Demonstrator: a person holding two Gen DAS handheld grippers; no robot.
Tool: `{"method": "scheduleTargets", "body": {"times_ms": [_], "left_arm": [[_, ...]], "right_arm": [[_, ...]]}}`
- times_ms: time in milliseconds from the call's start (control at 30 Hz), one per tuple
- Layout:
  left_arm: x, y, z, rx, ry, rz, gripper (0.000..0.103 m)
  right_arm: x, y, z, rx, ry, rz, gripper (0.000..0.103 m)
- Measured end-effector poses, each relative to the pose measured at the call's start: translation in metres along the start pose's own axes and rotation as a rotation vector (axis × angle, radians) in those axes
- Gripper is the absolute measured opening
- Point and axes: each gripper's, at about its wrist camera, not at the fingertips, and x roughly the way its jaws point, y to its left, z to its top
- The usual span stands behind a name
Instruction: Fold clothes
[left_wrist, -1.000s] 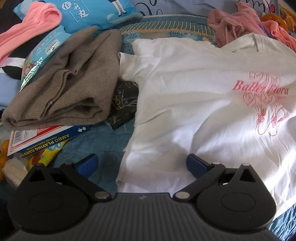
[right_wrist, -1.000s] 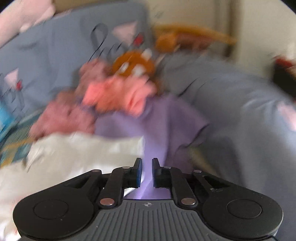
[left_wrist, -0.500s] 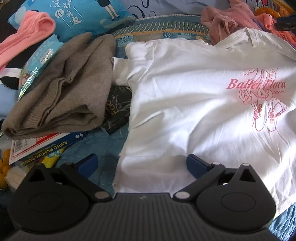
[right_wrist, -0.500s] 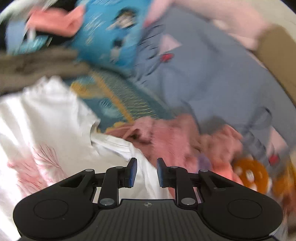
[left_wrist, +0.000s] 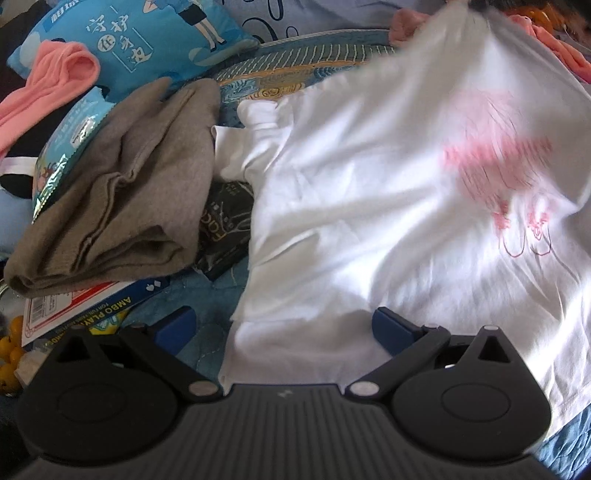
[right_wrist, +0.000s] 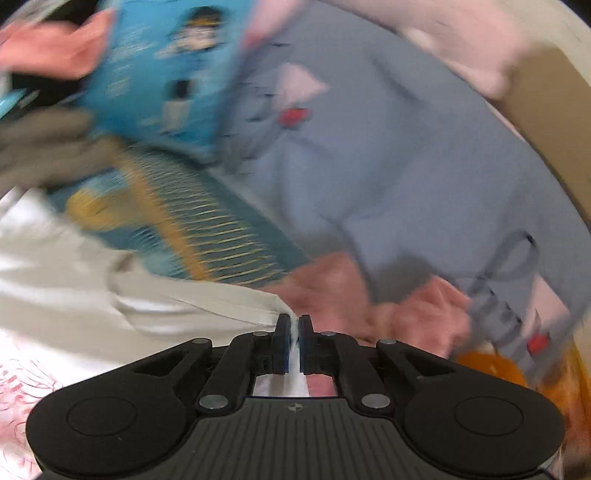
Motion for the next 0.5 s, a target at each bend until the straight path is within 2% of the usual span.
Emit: {"method": "scheduleTargets", "body": {"times_ms": [100, 167, 233, 300, 367, 500], "left_arm": [[0.007, 0.0, 0.004, -0.007, 0.0, 0.001, 0.103], [0.01, 0.0, 0.006, -0.011, 0.002, 0.004, 0.103], [0.012, -0.001, 0.008, -0.01, 0.004, 0.007, 0.103], [0.013, -0.002, 0.008, -0.008, 0.002, 0.011, 0.103], [0.013, -0.002, 0.008, -0.008, 0.002, 0.014, 0.103], [0.012, -0.002, 0.008, -0.006, -0.002, 0.021, 0.103]], "right_arm": [[0.02, -0.003, -0.001, 0.026, 0.092, -0.002, 0.005], [0.024, 0.0, -0.003, 0.049, 0.097, 0.005, 0.006], [0.023, -0.002, -0.002, 0.129, 0.085, 0.009, 0.01], [0.006, -0.009, -0.003, 0.247, 0.049, 0.002, 0.016], [-0.02, -0.018, -0.007, 0.375, 0.003, -0.018, 0.017], [-0.101, -0.024, -0.047, 0.556, -0.078, -0.005, 0.019]]}}
